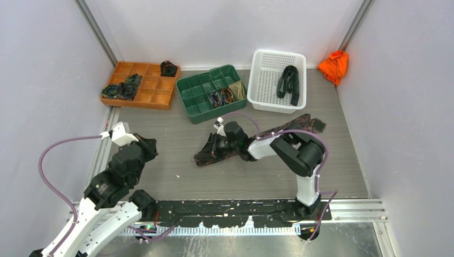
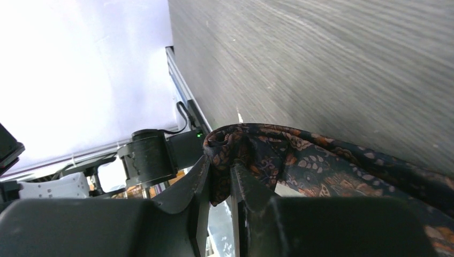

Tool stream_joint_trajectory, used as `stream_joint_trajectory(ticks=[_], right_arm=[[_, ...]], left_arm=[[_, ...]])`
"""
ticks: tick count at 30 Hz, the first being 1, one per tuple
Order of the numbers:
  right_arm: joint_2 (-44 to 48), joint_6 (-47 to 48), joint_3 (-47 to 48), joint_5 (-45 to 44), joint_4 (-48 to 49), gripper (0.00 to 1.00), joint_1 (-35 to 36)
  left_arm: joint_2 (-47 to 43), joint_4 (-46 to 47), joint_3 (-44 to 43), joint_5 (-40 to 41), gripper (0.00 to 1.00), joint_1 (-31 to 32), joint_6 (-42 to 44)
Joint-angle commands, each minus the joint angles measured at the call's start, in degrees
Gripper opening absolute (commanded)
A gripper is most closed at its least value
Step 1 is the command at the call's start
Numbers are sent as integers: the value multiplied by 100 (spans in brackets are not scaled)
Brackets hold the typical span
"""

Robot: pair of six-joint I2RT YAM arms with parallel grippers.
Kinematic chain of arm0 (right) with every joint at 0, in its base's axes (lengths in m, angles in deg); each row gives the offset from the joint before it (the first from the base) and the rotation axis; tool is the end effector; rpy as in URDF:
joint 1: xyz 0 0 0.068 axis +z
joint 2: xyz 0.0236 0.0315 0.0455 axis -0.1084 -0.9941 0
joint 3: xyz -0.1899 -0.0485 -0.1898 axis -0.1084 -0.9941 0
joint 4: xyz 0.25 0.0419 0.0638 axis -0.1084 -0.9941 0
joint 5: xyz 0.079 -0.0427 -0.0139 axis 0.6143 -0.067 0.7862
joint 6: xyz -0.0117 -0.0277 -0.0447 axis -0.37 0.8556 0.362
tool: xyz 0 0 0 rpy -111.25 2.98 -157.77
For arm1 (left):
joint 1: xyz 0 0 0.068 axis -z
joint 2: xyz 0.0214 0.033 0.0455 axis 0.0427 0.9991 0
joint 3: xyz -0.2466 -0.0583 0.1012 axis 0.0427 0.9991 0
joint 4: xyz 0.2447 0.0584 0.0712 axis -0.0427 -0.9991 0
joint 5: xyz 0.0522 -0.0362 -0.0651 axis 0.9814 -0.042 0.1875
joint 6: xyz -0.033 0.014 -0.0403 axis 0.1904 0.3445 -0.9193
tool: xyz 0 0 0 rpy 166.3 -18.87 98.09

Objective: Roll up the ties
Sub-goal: Roll the tie at the center of the board.

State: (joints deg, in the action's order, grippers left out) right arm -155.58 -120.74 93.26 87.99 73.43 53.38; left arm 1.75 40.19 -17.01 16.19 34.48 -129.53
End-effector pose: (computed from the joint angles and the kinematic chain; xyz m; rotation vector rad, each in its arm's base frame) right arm 0.2376 0.2852 0.1287 -0.0398 2.5033 1.6707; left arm 0.0830 -0.0357 0.3132 -0.5496 1.8326 -0.3395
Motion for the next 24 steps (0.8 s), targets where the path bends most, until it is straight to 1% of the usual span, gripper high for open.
stream_joint_trajectory(ticks=[1,5,9,12,20,22,24], right_arm=[[98,-346,175,244,758,24,86],[-156,-519,30,279,1126,24,80],[-392,-896,-299,281,2009,24,16],[-469,-1014,-477,269,2392,24,-45],[-644,-1186,-873,290,2932,24,-277],[-606,-1148,-1005,258,2927,23,-368],[-529,-962,-1070,268,2685,24,-438]], left_arm=[[40,386,-4,-60,0,-28,10],[47,400,14,-99,0,-29,1],[91,400,10,-154,0,-30,10],[149,428,10,-206,0,-27,10],[287,511,-12,-345,0,-32,-16],[285,516,-17,-372,0,-31,-17],[253,525,-12,-377,0,-28,-17]])
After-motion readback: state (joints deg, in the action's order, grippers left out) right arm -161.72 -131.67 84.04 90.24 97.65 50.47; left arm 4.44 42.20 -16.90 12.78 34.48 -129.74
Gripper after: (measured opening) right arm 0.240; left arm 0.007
